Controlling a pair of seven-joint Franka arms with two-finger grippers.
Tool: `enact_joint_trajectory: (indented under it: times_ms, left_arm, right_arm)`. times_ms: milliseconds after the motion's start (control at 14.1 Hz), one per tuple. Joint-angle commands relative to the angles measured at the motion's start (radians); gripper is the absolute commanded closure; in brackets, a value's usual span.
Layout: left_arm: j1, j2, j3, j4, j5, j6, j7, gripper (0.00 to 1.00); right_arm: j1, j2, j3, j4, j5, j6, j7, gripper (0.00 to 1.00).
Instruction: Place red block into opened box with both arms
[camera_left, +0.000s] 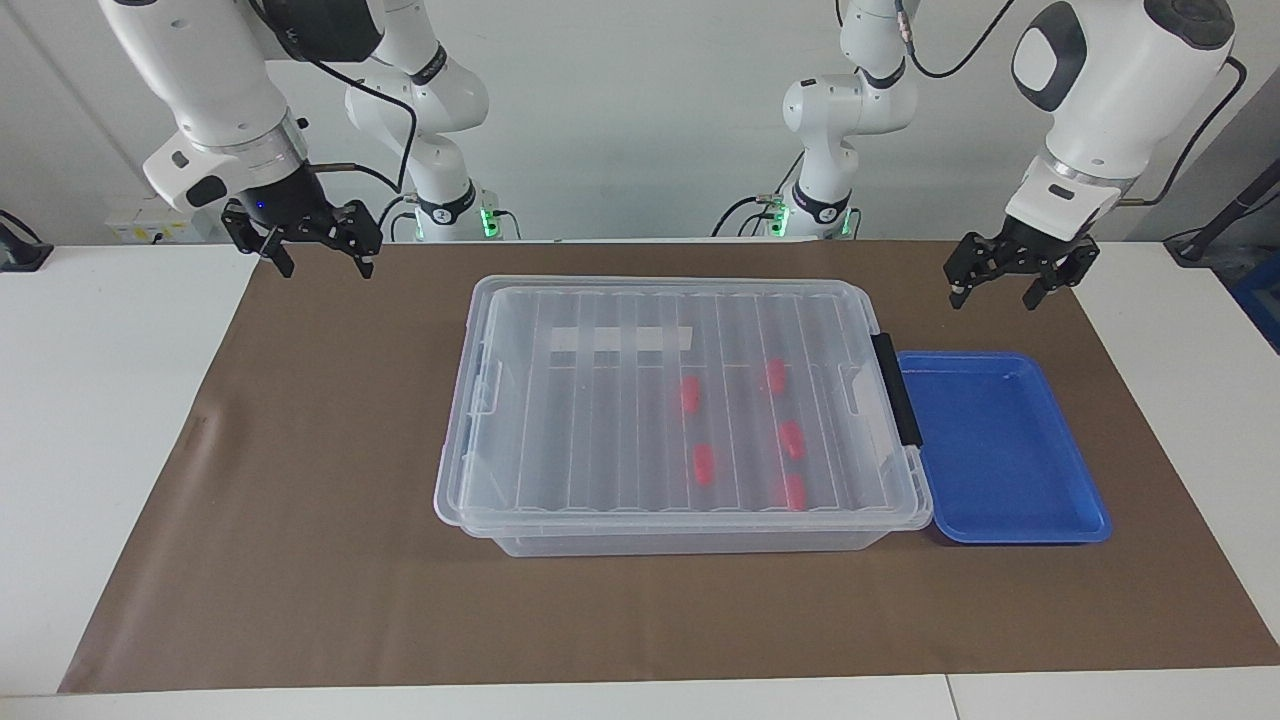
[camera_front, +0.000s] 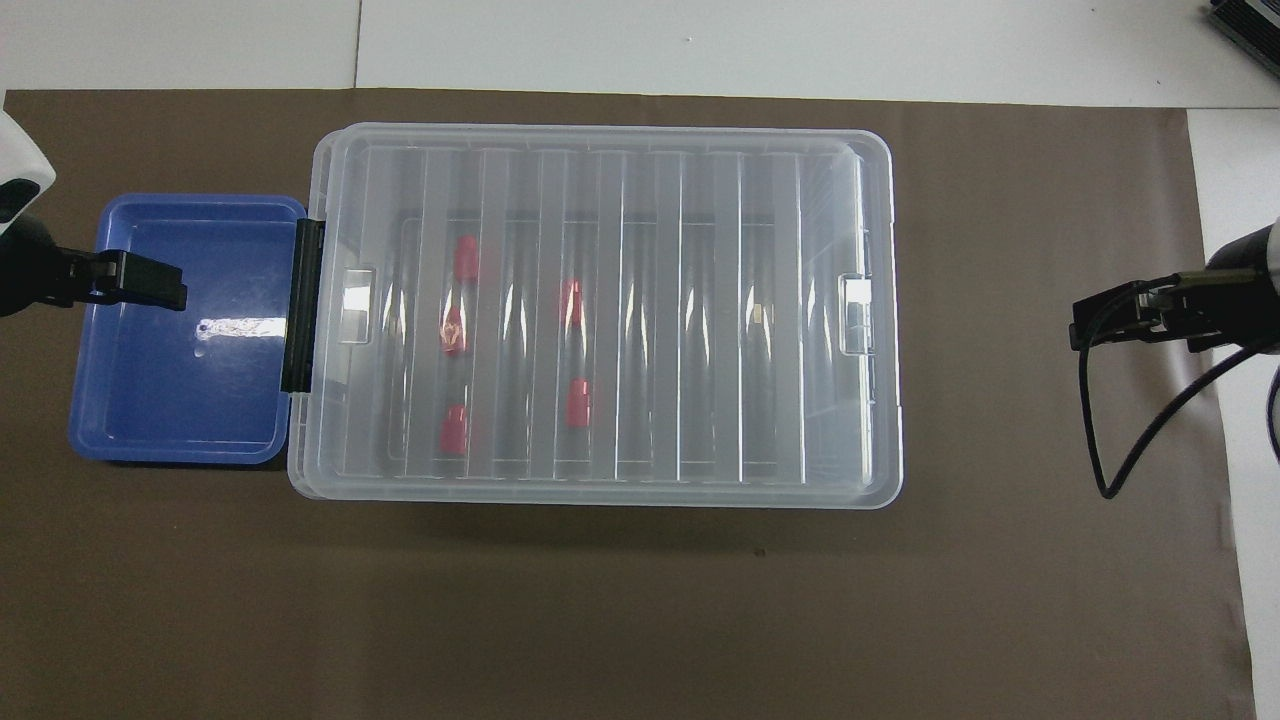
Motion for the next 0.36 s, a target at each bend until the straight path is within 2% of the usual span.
enact_joint_trajectory:
  times_ms: [0, 285]
  left_arm:
    - [-0.010, -0.013, 0.004, -0.020, 0.018, 0.025, -0.032, 0.00]
    - [-0.010, -0.013, 0.004, -0.025, 0.018, 0.026, -0.032, 0.00]
  right_arm:
    - [-0.001, -0.015, 0.012, -0.005, -0.023, 0.008, 0.004, 0.00]
    - [-0.004, -0.015, 0.015, -0.005, -0.004, 0.008, 0.007, 0.00]
